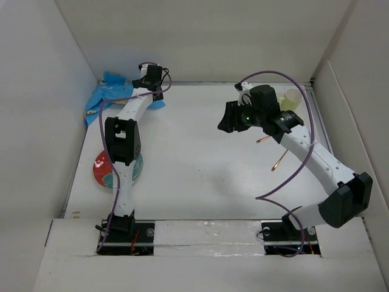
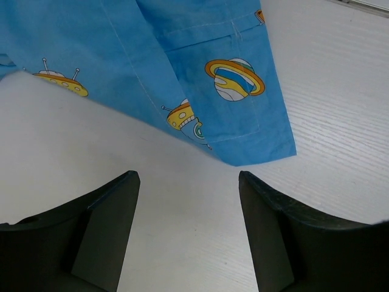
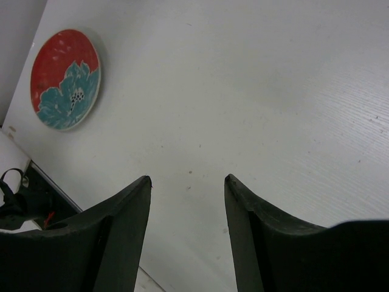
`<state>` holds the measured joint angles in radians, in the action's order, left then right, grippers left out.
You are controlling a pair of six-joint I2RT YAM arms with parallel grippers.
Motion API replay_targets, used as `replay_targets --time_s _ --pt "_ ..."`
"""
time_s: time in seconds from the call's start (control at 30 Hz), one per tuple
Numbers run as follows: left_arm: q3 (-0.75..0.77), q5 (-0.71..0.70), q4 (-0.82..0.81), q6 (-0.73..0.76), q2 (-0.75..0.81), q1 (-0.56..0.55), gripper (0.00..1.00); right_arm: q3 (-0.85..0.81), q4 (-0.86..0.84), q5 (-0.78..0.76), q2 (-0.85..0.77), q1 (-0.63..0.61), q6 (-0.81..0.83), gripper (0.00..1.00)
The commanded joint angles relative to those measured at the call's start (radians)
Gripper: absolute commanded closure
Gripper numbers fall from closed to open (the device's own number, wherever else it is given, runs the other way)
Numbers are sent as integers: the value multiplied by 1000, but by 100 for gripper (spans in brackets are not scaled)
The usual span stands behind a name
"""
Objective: Set the dinner table for one person
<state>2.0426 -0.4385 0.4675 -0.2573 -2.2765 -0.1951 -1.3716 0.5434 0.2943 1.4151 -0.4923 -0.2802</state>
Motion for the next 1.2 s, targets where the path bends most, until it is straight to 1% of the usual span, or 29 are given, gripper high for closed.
replay_targets --time_s 0.0,0.1,0.23,0.4,0.5,0.57,0.67,0.7,0.77,0.8,0.83,0.87,0.9,0.97,1.07,1.1,1.17 --pt "60 -60 -29 20 -34 -1 36 -11 -11 29 2 -5 24 43" --pt "82 -42 -46 16 -67 -1 38 -14 -5 34 8 -5 30 43" --pt "119 -25 -29 1 -110 9 42 -14 7 22 16 -5 36 43" --pt "116 -40 -30 -2 -129 19 44 -1 9 17 16 -5 36 43" --pt "116 -43 -41 7 -136 19 55 14 4 20 21 -5 35 43" --pt "116 -52 -41 13 -143 19 56 17 4 20 25 -5 35 43" --pt "94 -63 -47 20 -141 19 62 19 7 20 27 -5 38 44" --pt "88 -66 -50 21 -140 28 63 17 9 22 24 -5 41 43" --pt "85 -69 -52 24 -143 28 58 17 10 23 22 -5 42 43" --pt "87 -74 -53 26 -146 28 52 16 13 28 21 -5 44 44" --pt "88 -75 -53 26 -147 28 52 13 16 29 21 -5 49 43" --pt "87 -74 -53 26 -149 37 53 14 18 32 19 -5 52 44" --pt "88 -71 -53 24 -149 37 64 13 24 37 19 -5 50 44" --pt "90 -66 -58 23 -141 37 75 12 24 42 16 -5 53 44" --pt "93 -66 -56 21 -129 37 97 16 26 54 8 -5 52 44" --pt "87 -66 -52 17 -121 37 100 17 27 55 5 -5 52 44" --pt "61 -65 -50 3 -69 28 100 25 27 54 -8 -5 50 45"
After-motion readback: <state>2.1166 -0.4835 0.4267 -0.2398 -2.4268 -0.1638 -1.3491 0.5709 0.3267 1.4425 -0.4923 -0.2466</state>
